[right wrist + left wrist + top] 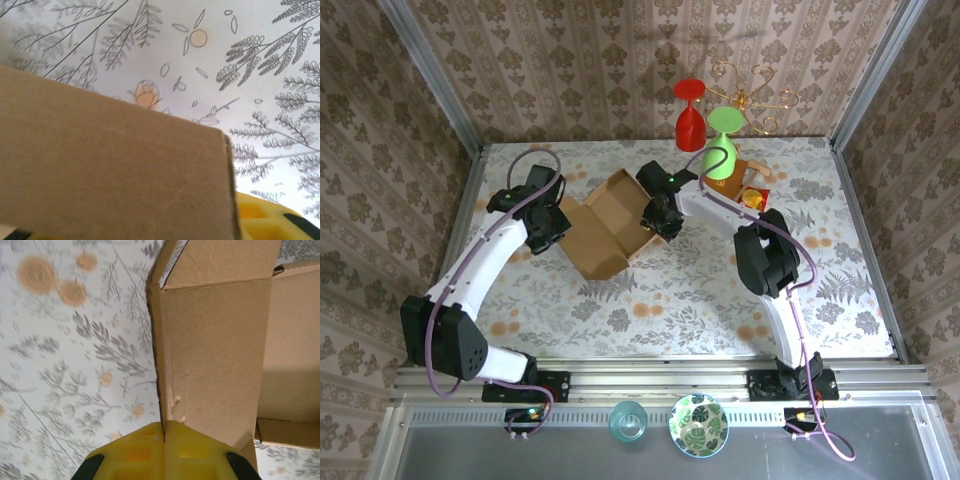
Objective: Fold the paper box
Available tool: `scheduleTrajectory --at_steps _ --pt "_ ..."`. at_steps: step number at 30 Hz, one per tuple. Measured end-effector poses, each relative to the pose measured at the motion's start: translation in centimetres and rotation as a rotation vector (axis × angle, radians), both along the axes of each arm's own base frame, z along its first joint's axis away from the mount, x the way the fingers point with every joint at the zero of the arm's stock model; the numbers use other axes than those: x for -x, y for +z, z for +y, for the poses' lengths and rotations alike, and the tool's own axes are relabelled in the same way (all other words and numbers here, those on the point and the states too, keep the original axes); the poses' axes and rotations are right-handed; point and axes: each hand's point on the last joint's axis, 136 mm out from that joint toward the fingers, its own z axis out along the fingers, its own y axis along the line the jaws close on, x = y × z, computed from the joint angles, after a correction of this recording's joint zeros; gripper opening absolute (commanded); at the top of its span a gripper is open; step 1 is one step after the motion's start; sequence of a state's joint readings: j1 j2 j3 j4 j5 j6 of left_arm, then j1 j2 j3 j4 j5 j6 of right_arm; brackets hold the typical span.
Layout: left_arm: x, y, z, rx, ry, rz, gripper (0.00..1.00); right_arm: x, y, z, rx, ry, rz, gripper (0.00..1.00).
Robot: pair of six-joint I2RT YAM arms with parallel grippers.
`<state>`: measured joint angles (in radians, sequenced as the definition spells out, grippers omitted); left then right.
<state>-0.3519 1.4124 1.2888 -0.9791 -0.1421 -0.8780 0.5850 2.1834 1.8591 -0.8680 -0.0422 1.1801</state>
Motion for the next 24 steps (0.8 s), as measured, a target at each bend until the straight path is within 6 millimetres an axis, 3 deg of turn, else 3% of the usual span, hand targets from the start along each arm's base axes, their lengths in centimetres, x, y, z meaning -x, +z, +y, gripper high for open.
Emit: scheduleTrajectory --at_steps 5,10,14,18,24 --pt "-1.3 1.3 0.7 -0.121 -0.148 -0.017 0.00 1.1 3.3 0.2 -0.041 0.066 -0.052 0.58" --pt "-2.9 1.8 0.7 -0.218 -0.292 -0.020 0.00 2.8 6.1 0.0 -0.069 0.140 -0.108 0.57" --pt "-4.0 2.9 0.1 -0.282 -0.428 -0.044 0.00 2.8 8.3 0.5 -0.089 0.237 -0.204 0.52" --pt "-5.4 4.8 -1.8 -0.354 -0.606 -0.104 0.00 2.5 11.0 0.8 -0.106 0.380 -0.369 0.52" --pt "-6.2 7.2 -5.6 -0.440 -0.921 -0.210 0.00 0.0 15.6 0.9 -0.130 0.615 -0.731 0.55"
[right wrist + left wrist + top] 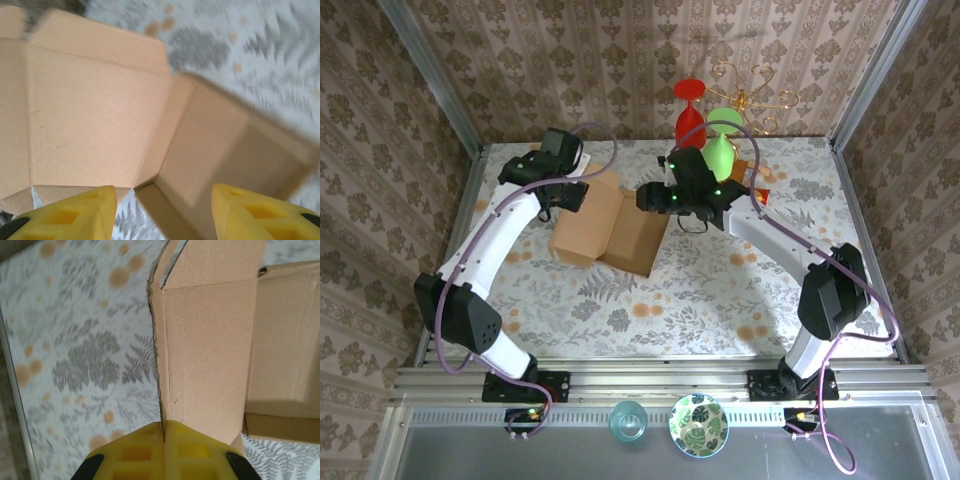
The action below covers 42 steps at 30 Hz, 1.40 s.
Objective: Fold the paper box
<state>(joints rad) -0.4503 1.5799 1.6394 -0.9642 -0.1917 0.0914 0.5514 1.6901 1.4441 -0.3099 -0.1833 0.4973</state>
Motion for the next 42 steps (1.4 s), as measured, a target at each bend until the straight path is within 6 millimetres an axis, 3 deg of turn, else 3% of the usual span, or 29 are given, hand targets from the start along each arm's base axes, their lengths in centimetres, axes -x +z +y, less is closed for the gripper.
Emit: scheduleTrajectory --at_steps 4,8,15,21,24,31,42 --pt "-0.4 1.3 -2.6 -0.057 -0.208 -0.036 0.00 -2.5 0.8 -2.7 -0.019 0.082 -0.224 0.60" --pt "-0.7 1.3 -5.0 -0.127 -0.387 -0.046 0.00 -4.7 0.6 -5.2 0.043 0.158 -0.391 0.63" --pt "0.0 1.2 -7.4 -0.190 -0.585 -0.028 0.00 -4.3 -0.1 -2.3 0.127 0.358 -0.531 0.64" --pt "1.1 1.3 -8.1 -0.208 -0.677 -0.017 0.00 -3.6 0.0 0.1 0.159 0.453 -0.595 0.61" --pt "1.3 1.4 -8.4 -0.215 -0.701 -0.021 0.00 -3.2 0.2 1.0 0.175 0.485 -0.617 0.54" --pt "1.5 1.4 -8.9 -0.220 -0.722 -0.026 0.00 -3.0 -0.4 1.7 0.214 0.520 -0.622 0.26" --pt "1.4 1.4 -8.9 -0.227 -0.719 -0.025 0.00 -3.1 -1.4 1.2 0.273 0.503 -0.597 0.32"
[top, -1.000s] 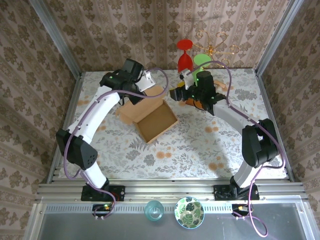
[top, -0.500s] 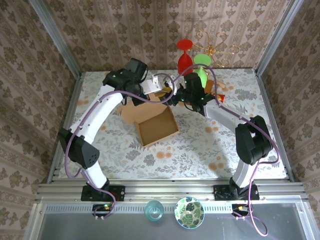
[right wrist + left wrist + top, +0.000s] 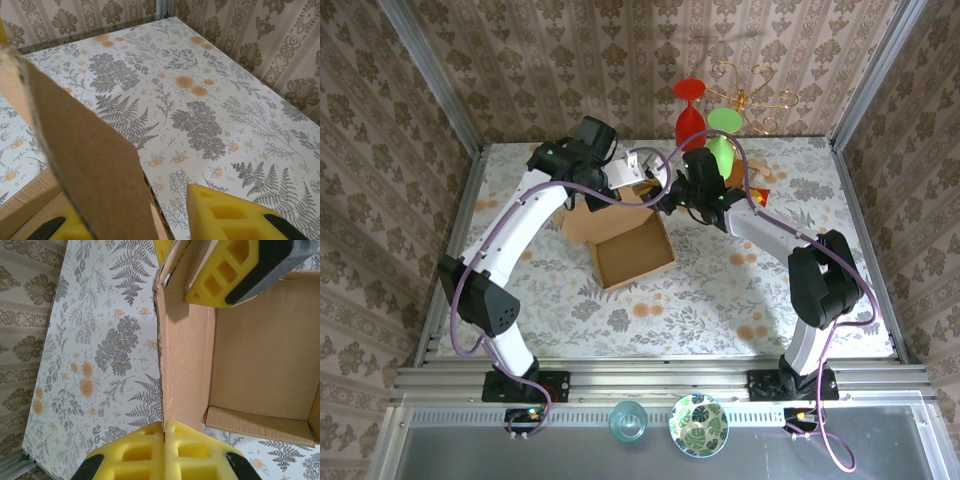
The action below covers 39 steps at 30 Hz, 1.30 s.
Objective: Fold the paper box
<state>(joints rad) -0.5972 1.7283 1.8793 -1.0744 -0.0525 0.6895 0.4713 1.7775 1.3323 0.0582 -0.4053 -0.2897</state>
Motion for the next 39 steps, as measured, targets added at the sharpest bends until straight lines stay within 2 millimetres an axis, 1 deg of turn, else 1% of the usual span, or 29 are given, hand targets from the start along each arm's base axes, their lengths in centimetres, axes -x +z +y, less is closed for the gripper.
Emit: scheduleTrajectory --at_steps 4,8,11,14,15,16,17,18,22,23,24,25,26,28,30,31,32,33,35,37,39 --pt "0.1 0.0 -0.2 0.000 -0.005 0.000 0.00 0.1 0.4 -0.3 0.006 -0.013 -0.009 0.31" --pt "0.2 0.0 -0.4 0.000 -0.010 0.000 0.00 0.3 0.8 -0.7 0.007 -0.023 -0.019 0.26" --pt "0.3 0.0 -0.4 0.000 -0.011 0.000 0.00 0.5 0.9 -0.8 0.007 -0.027 -0.019 0.16" --pt "0.2 0.0 -0.4 0.002 -0.010 -0.002 0.00 0.7 0.8 -0.7 0.008 -0.024 -0.017 0.01" --pt "0.1 0.1 -0.4 0.002 -0.007 -0.005 0.01 0.8 0.7 -0.7 0.012 -0.021 -0.016 0.00" --pt "0.1 0.1 -0.4 0.005 -0.001 -0.005 0.17 0.8 0.6 -0.6 0.013 -0.019 -0.014 0.00" --pt "0.1 0.2 -0.4 0.008 0.007 -0.005 0.29 0.8 0.6 -0.6 0.014 -0.018 -0.014 0.00" --pt "0.0 0.3 -0.4 0.015 0.023 -0.006 0.36 0.9 0.6 -0.6 0.014 -0.019 -0.014 0.00" --pt "-1.1 1.6 0.1 0.128 0.163 -0.001 0.46 1.1 -0.5 -1.0 0.017 -0.027 0.005 0.00" --pt "-1.6 1.8 0.6 0.172 0.209 0.002 0.49 1.2 -0.8 -1.1 0.017 -0.030 0.010 0.00" --pt "-2.0 2.0 1.5 0.223 0.266 0.003 0.53 1.2 -1.2 -1.3 0.018 -0.035 0.020 0.00" --pt "-2.2 1.9 2.8 0.270 0.329 0.007 0.57 1.2 -1.5 -1.5 0.019 -0.038 0.027 0.00" --pt "-2.0 1.6 4.4 0.308 0.388 0.014 0.58 1.3 -1.7 -1.6 0.019 -0.040 0.030 0.00" --pt "-0.8 0.7 8.0 0.380 0.511 0.033 0.61 1.2 -1.9 -1.7 0.015 -0.046 0.036 0.00" --pt "0.5 0.0 11.1 0.451 0.614 0.050 0.61 1.1 -1.8 -1.8 0.007 -0.050 0.032 0.00" --pt "1.3 -0.4 12.4 0.493 0.663 0.061 0.62 1.0 -1.7 -1.8 0.002 -0.053 0.028 0.00" --pt "1.8 -0.7 13.3 0.524 0.697 0.071 0.62 1.0 -1.6 -1.8 0.000 -0.054 0.026 0.00" --pt "2.3 -1.2 14.0 0.554 0.726 0.083 0.61 0.9 -1.5 -1.8 -0.004 -0.056 0.022 0.00" --pt "2.9 -2.6 14.7 0.606 0.766 0.122 0.61 0.7 -1.4 -1.9 -0.011 -0.060 0.019 0.00" --pt "3.1 -4.6 14.9 0.646 0.798 0.174 0.60 0.8 -1.4 -1.9 -0.016 -0.060 0.022 0.00" --pt "3.2 -7.1 14.8 0.679 0.831 0.237 0.56 0.8 -1.5 -1.9 -0.023 -0.061 0.031 0.00"
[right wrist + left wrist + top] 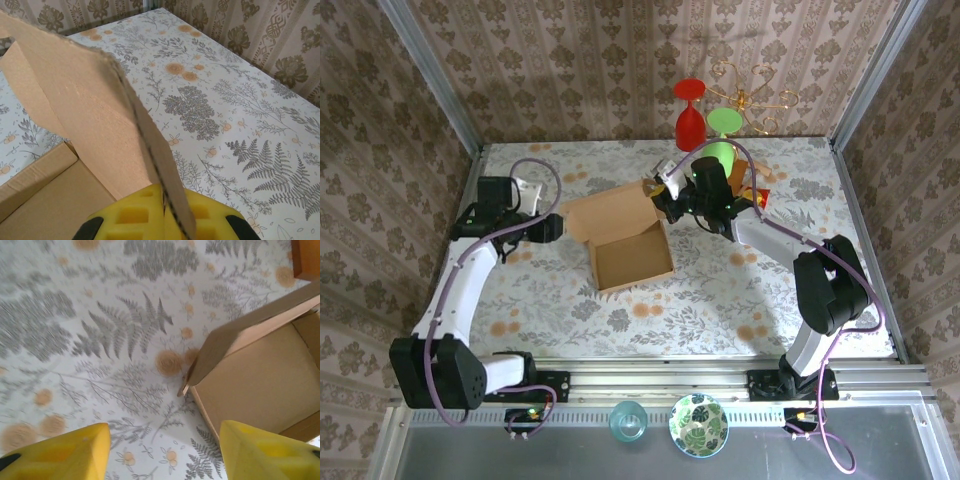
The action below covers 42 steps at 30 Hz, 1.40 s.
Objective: Fold the paper box
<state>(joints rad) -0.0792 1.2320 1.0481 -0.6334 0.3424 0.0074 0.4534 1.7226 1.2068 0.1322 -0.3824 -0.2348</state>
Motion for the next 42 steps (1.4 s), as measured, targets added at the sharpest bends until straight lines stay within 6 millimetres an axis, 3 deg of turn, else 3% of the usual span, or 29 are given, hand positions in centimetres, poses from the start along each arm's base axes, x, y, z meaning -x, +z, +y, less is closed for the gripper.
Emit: scheduleTrajectory --at_steps 3,5,15,25,31,37,42 --pt "-0.1 -2.5 -0.2 0.059 0.020 0.043 0.54 0.1 0.0 0.1 -0.005 0.004 0.005 0.00" --pt "-0.5 -3.1 -0.4 0.086 0.020 0.042 0.54 0.1 0.0 0.1 -0.008 0.007 0.007 0.00" --pt "-3.0 -2.1 -2.1 0.140 -0.032 -0.073 0.50 0.1 -0.7 0.3 -0.018 0.004 0.036 0.00" --pt "-3.8 -4.8 -3.9 0.110 -0.030 -0.003 0.18 -0.2 -0.8 0.6 -0.037 -0.003 0.042 0.00" --pt "-4.4 -4.6 -4.6 0.030 0.021 -0.033 0.05 -1.0 -0.9 0.9 -0.073 -0.081 0.040 0.00" --pt "-6.1 -4.3 -3.5 -0.020 0.152 -0.086 0.03 -2.7 -1.4 2.2 -0.143 -0.219 0.014 0.00" --pt "-8.5 -2.9 -2.8 -0.004 0.246 -0.182 0.01 -4.5 -1.9 2.9 -0.227 -0.320 0.003 0.00"
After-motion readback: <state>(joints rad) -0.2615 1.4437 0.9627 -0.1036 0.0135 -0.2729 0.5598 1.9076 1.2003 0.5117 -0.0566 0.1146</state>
